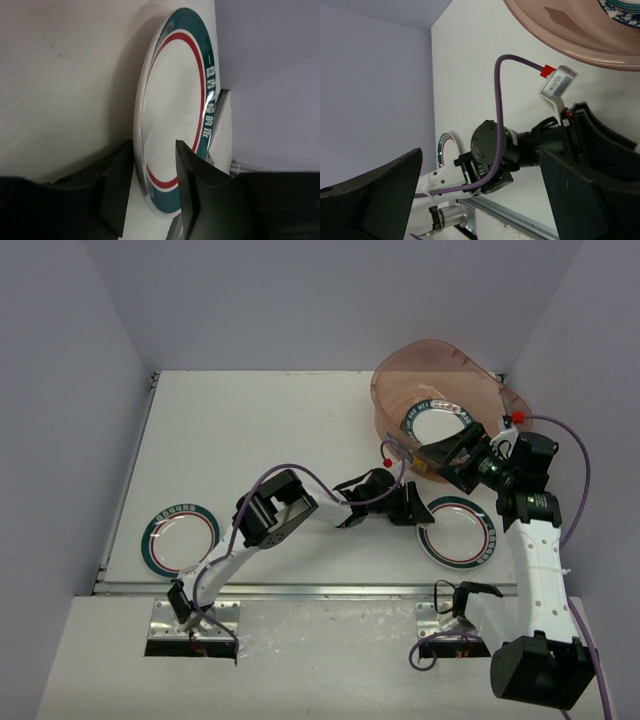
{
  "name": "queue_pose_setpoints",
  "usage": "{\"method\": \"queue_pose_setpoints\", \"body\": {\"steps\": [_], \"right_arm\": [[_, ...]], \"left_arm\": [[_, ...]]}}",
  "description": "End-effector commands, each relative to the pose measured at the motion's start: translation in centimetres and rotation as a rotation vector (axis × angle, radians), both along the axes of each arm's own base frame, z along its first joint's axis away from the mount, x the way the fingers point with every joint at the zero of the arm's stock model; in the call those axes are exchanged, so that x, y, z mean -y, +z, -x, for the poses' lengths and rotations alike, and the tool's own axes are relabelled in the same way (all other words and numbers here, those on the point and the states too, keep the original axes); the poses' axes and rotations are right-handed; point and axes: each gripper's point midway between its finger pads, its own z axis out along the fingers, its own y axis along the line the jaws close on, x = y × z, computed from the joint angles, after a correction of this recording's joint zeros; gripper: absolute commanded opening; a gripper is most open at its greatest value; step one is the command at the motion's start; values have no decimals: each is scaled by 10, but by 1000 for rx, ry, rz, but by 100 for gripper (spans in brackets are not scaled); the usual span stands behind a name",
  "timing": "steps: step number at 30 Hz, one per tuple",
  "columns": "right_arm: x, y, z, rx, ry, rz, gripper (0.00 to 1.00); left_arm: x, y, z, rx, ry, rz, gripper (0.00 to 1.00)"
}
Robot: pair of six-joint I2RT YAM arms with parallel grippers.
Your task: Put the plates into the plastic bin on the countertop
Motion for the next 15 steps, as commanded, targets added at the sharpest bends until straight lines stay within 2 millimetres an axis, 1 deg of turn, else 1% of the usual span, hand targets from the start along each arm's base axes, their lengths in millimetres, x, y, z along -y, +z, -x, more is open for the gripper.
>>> {"method": "queue_pose_setpoints", "body": {"steps": [1, 2, 3, 4, 5, 6, 7, 10, 12, 13, 14, 15], "right_arm": [[-1, 25, -4, 118, 30, 15, 99], [1, 25, -4, 126, 20, 27, 99], [2, 26, -4, 132, 12, 39, 99], [4, 26, -5, 140, 8, 54, 99], [6, 25, -6, 143, 4, 69, 99], [8, 22, -7, 132, -5, 80, 99], [10, 20, -8, 128, -15, 95, 99], [11, 12, -10, 110, -10, 101, 99], [1, 8, -10, 140, 67, 74, 99], [-4, 1, -8, 141, 105, 51, 99], [-10, 7, -10, 199, 148, 41, 99], [-21, 3, -5, 192, 217, -8, 99]], "left_arm": [[1, -41, 24, -83, -35, -78, 24], [-4, -45, 27, -88, -35, -93, 6], [-17, -45, 27, -81, -3, -110, 2], [-30, -45, 22, -61, 50, -135, 0], [-49, -42, 16, -36, 117, -168, 0], [-79, -32, 13, -18, 184, -198, 0], [-106, -22, 7, 8, 261, -220, 0], [-164, 4, -5, 59, 380, -223, 0], [-223, 32, -9, 90, 445, -192, 0], [-240, 42, -8, 102, 460, -177, 0], [-261, 66, -4, 141, 480, -134, 0], [-282, 69, -9, 149, 501, -151, 0]]}}
